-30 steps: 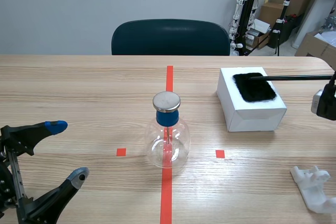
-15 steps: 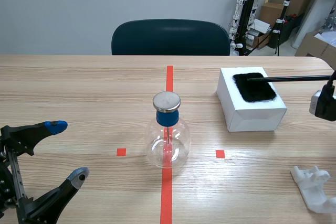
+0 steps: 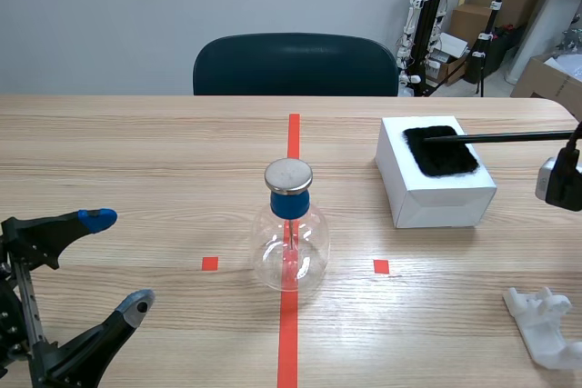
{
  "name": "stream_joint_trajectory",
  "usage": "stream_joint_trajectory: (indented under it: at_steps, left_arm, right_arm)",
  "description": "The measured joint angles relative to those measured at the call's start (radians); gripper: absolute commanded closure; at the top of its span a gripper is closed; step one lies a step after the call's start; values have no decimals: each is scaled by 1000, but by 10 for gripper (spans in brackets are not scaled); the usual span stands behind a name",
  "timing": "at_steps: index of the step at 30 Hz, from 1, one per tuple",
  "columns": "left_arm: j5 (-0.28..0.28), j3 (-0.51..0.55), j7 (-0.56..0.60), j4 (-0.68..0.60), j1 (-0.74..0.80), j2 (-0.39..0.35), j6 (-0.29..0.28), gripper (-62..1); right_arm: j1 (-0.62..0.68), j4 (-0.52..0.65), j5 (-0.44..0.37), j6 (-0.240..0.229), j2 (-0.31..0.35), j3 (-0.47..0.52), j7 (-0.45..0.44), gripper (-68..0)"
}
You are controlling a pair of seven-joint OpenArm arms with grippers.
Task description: Do the electroscope experiment. rub the rod on the fur
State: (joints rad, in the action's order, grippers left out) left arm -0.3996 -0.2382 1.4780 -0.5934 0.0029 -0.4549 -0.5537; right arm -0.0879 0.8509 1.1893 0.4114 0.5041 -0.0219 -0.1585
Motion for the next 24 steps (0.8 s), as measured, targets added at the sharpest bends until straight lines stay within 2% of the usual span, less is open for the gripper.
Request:
stream_joint_trajectory:
  at_steps: [3, 5, 7, 11, 14, 16, 20, 24]
  left_arm:
    - [0, 0, 0, 0, 0, 0, 0, -623]
    - [0, 0, 0, 0, 0, 0, 0, -623]
    - [0, 0, 0, 0, 0, 0, 0, -623]
    - [0, 0, 0, 0, 0, 0, 0, -623]
    - [0, 0, 0, 0, 0, 0, 0, -623]
    - [0, 0, 0, 0, 0, 0, 0, -623]
    - [0, 0, 0, 0, 0, 0, 0, -623]
    - [0, 0, 0, 0, 0, 0, 0, -623]
  right_arm:
    - [0, 0, -1, 0, 1, 0, 88, -6]
    - [0, 0, -1, 0, 1, 0, 97, -6]
    - [0, 0, 0, 0, 0, 0, 71, -6]
    - [0, 0, 0, 0, 0, 0, -51, -6]
    - [0, 0, 0, 0, 0, 0, -72, -6]
    - [0, 0, 0, 0, 0, 0, -49, -6]
    - [0, 0, -5, 0, 1, 0, 88, -6]
    - [0, 0, -6, -1, 0, 0, 73, -6]
